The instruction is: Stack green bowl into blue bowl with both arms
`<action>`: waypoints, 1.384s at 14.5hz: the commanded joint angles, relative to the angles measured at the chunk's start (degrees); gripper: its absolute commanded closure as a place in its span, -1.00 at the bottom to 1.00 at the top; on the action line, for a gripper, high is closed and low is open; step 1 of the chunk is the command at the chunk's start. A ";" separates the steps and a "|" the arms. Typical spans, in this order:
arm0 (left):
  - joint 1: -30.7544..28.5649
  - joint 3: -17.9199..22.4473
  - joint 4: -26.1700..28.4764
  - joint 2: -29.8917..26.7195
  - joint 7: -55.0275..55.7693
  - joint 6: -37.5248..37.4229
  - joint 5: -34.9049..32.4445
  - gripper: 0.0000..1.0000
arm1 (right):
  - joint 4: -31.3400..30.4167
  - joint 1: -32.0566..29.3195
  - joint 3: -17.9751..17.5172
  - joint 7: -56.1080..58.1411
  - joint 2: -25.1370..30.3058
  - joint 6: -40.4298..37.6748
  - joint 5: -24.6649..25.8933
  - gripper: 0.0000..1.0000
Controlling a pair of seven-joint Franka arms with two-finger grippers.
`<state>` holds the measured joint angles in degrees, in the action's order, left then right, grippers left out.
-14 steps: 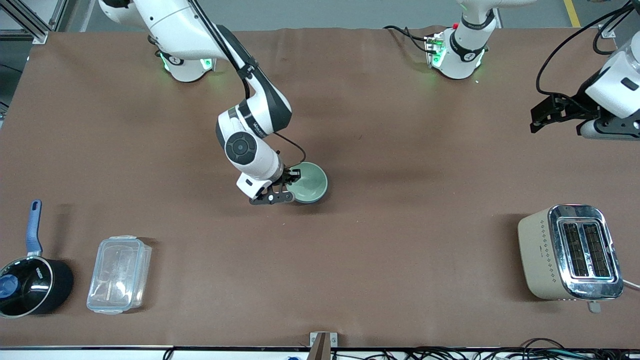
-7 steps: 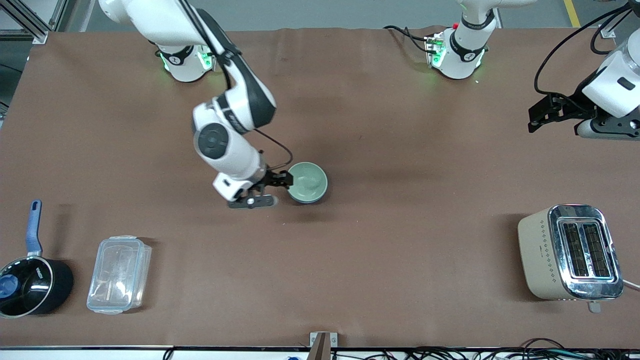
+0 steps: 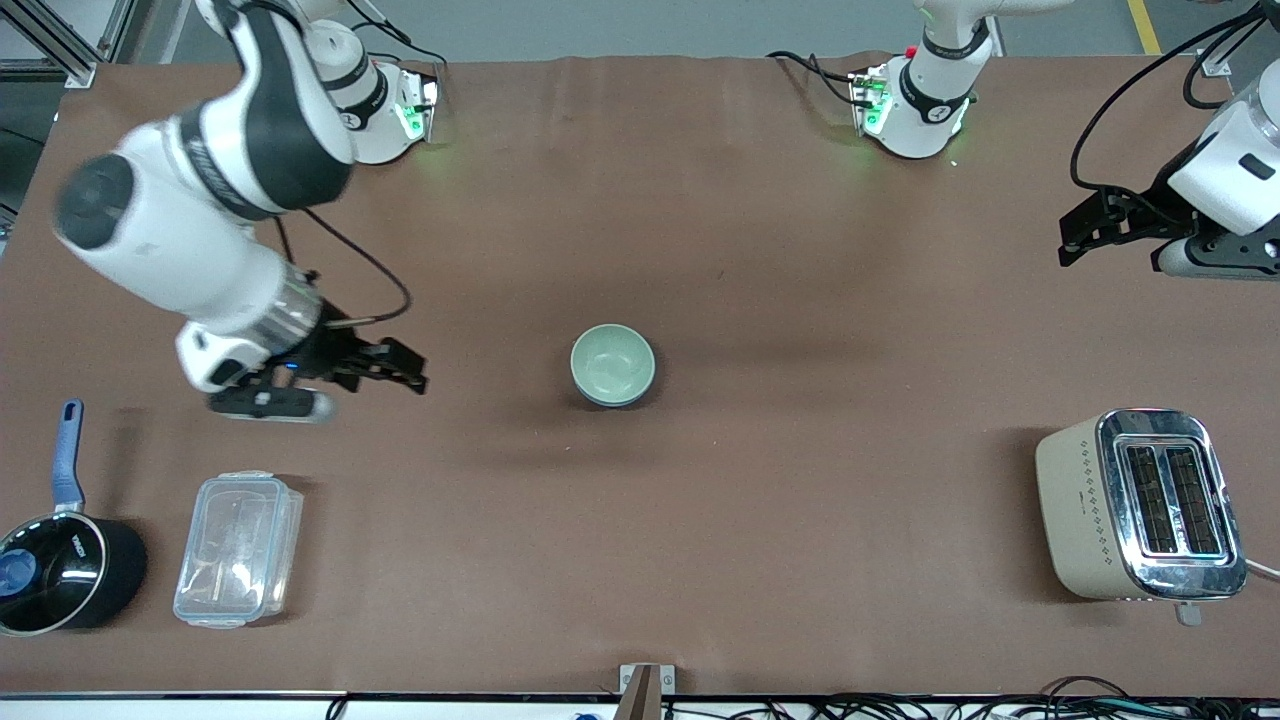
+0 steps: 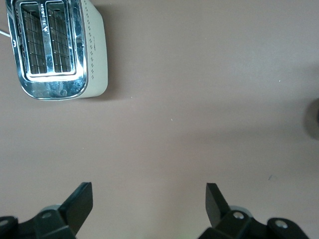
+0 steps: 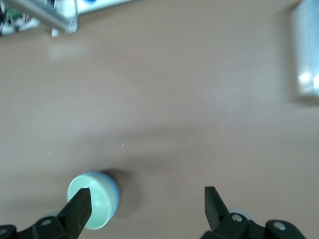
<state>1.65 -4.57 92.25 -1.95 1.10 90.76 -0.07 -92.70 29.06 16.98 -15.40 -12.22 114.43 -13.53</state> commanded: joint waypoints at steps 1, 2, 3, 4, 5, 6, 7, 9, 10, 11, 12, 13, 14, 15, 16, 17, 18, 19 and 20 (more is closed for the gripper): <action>-0.15 0.08 -0.31 -0.34 -0.57 0.21 0.94 -1.00 | -0.72 -2.33 0.87 2.03 3.86 -0.35 6.91 -1.00; -0.24 0.08 -0.31 -0.34 -0.57 0.21 0.94 -1.00 | -0.72 -3.30 1.04 2.91 4.91 -0.87 8.93 -1.00; -0.33 0.08 -0.40 -0.34 -0.57 0.21 0.86 -1.00 | 0.06 -6.18 0.43 3.79 5.71 -3.22 10.70 -1.00; -0.33 0.08 -0.40 -0.25 -0.57 0.30 0.86 -1.00 | 1.46 -8.04 0.25 3.97 5.98 -6.55 11.06 -1.00; -0.16 0.08 -0.31 -0.16 -0.48 0.30 0.86 -1.00 | 3.04 -9.88 0.25 5.02 6.41 -11.29 11.06 -1.00; -0.15 0.08 -0.40 -0.16 -0.57 0.30 0.86 -1.00 | 4.54 -12.16 -0.27 6.60 6.77 -14.20 11.06 -1.00; -0.15 0.08 -0.31 -0.16 -0.57 0.30 0.86 -1.00 | 5.25 -14.27 -1.76 7.31 7.38 -15.54 11.15 -1.00; -0.15 0.08 -0.40 -0.25 -0.57 0.21 0.77 -1.00 | 4.99 -19.02 -5.27 7.40 9.83 -17.65 11.24 -1.00; -0.15 0.08 -0.49 -0.25 -0.57 0.21 0.77 -1.00 | 4.99 -21.65 -7.11 8.01 10.80 -18.88 11.24 -1.00; -0.07 0.08 -0.66 -0.25 -0.57 0.21 0.77 -1.00 | 4.99 -23.94 -9.31 8.71 11.68 -20.02 11.24 -1.00; -0.07 0.08 -0.84 -0.25 -0.48 0.12 0.68 -1.00 | 4.90 -26.49 -11.68 8.98 12.65 -20.64 11.50 -1.00; -0.07 0.08 -1.19 -0.25 -0.40 0.12 0.42 -1.00 | 4.82 -27.99 -13.44 8.98 13.35 -21.43 11.94 -1.00; 0.02 0.17 -1.45 -0.25 -0.31 0.12 0.16 -1.00 | 4.81 -29.75 -15.11 9.07 13.88 -22.57 12.29 -1.00; -0.06 0.09 -1.45 -0.25 -0.31 0.04 0.15 -1.00 | 4.81 -31.68 -16.87 9.07 14.41 -23.54 12.38 -1.00; 0.02 0.08 -1.45 -0.25 -0.31 -0.14 0.15 -1.00 | 4.81 -33.44 -19.06 9.07 14.94 -24.68 12.38 -1.00; 0.02 0.08 -1.54 -0.25 -0.31 -0.14 0.15 -1.00 | 4.81 -35.46 -21.26 9.25 15.55 -26.00 12.38 -1.00; -0.06 0.08 -1.54 -0.25 -0.31 -0.14 0.15 -1.00 | 4.73 -36.17 -21.89 9.94 15.82 -27.05 12.38 -1.00; -0.07 0.08 -1.54 -0.25 -0.31 -0.14 0.15 -1.00 | 4.73 -36.18 -21.90 10.65 15.82 -27.24 12.47 -1.00; -0.07 0.08 -1.54 -0.25 -0.31 -0.14 0.15 -1.00 | 4.73 -36.18 -21.81 10.83 15.82 -27.50 12.47 -1.00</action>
<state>1.59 -4.56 91.34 -1.95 1.10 90.86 -0.06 -86.90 -5.31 -3.30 -5.92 2.44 87.51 -2.10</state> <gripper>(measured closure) 0.000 0.000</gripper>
